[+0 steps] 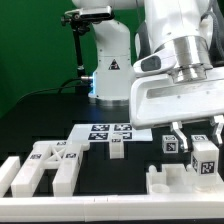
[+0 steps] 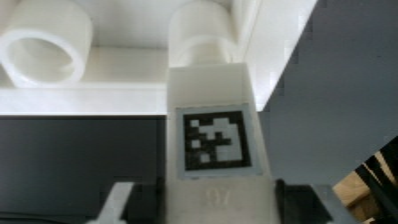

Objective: Assemble chair

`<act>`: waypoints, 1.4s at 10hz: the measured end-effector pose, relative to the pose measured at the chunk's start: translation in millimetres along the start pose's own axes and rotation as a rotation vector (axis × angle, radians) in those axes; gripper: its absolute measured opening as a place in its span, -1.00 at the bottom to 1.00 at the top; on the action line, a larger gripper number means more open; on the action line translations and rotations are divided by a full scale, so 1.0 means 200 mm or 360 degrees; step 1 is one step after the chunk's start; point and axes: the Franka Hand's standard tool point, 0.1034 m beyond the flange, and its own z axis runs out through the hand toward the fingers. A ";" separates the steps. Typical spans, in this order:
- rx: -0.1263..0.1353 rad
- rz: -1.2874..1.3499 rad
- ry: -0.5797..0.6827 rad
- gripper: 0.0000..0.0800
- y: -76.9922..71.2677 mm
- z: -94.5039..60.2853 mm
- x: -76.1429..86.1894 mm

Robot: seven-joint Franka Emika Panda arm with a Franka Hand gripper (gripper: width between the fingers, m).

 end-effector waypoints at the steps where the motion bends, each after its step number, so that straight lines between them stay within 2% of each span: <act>1: -0.0002 0.0007 0.0001 -0.29 0.00 0.00 0.00; 2: -0.0002 -0.0004 0.0002 -0.29 0.00 0.00 0.00; 3: -0.0002 -0.0009 0.0001 -0.08 0.00 0.00 0.00; 4: -0.0004 -0.0013 0.0001 0.26 0.00 0.00 0.00; 5: -0.0005 -0.0018 0.0001 0.26 0.00 0.00 0.00; 6: -0.0005 -0.0022 0.0001 0.56 0.00 0.00 0.00; 11: -0.0005 -0.0037 -0.0017 0.62 0.01 0.00 0.00; 14: -0.0003 0.0038 -0.0200 0.62 0.03 0.02 0.13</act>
Offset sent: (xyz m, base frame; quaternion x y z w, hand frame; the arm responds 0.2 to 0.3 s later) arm 0.0000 0.0000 0.0000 0.0000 0.0000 0.0000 1.0000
